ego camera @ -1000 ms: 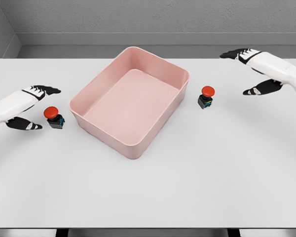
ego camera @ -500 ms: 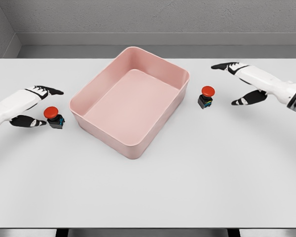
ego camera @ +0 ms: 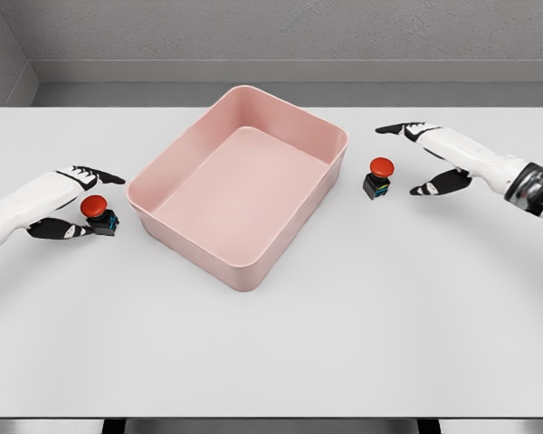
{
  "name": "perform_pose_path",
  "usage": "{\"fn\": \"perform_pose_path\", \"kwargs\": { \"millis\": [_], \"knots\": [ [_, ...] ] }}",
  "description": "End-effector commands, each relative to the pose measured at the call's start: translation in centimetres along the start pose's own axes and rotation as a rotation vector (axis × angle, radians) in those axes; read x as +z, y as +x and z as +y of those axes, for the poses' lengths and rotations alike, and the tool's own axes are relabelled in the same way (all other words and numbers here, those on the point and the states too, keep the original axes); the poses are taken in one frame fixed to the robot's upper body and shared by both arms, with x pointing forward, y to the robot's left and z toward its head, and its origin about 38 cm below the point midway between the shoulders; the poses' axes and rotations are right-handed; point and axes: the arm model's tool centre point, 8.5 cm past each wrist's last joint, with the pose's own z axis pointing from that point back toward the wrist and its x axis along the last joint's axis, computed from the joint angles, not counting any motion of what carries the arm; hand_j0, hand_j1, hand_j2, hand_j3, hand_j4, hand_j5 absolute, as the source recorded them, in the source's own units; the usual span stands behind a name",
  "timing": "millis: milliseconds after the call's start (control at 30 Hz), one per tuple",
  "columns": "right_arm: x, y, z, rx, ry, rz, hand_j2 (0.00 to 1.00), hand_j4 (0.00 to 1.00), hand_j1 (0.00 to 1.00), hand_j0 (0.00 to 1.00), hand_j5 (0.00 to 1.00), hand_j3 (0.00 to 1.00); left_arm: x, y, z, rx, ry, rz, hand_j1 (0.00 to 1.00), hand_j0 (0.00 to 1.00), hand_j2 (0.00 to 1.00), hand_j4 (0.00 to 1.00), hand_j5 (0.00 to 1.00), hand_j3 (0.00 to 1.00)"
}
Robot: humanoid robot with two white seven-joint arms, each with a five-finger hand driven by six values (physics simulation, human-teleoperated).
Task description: Put the industrial switch in the basket with both arms
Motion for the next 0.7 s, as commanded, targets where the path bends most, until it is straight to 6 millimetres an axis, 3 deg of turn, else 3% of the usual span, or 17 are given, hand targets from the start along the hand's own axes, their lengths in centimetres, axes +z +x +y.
{"fn": "perform_pose_path", "kwargs": {
  "millis": [0, 67, 500, 667],
  "knots": [
    [-0.3, -0.4, 0.5, -0.020, -0.004, 0.012, 0.97, 0.97, 0.97, 0.97, 0.97, 0.97, 0.1, 0.0, 0.1, 0.005, 0.006, 0.000, 0.88, 0.88, 0.88, 0.88, 0.88, 0.88],
    [-0.3, -0.5, 0.7, 0.018, 0.020, 0.020, 0.83, 0.83, 0.83, 0.83, 0.83, 0.83, 0.1, 0.0, 0.1, 0.005, 0.006, 0.000, 0.85, 0.85, 0.85, 0.85, 0.85, 0.85],
    [-1.1, -0.4, 1.5, 0.001, 0.021, 0.018, 0.83, 0.83, 0.83, 0.83, 0.83, 0.83, 0.2, -0.1, 0.0, 0.005, 0.000, 0.003, 0.65, 0.65, 0.65, 0.65, 0.65, 0.65],
    [-1.6, -0.9, 2.4, -0.007, 0.033, 0.035, 0.84, 0.84, 0.84, 0.84, 0.84, 0.84, 0.6, -0.3, 0.0, 0.005, -0.004, 0.011, 0.61, 0.61, 0.61, 0.61, 0.61, 0.61]
  ]
}}
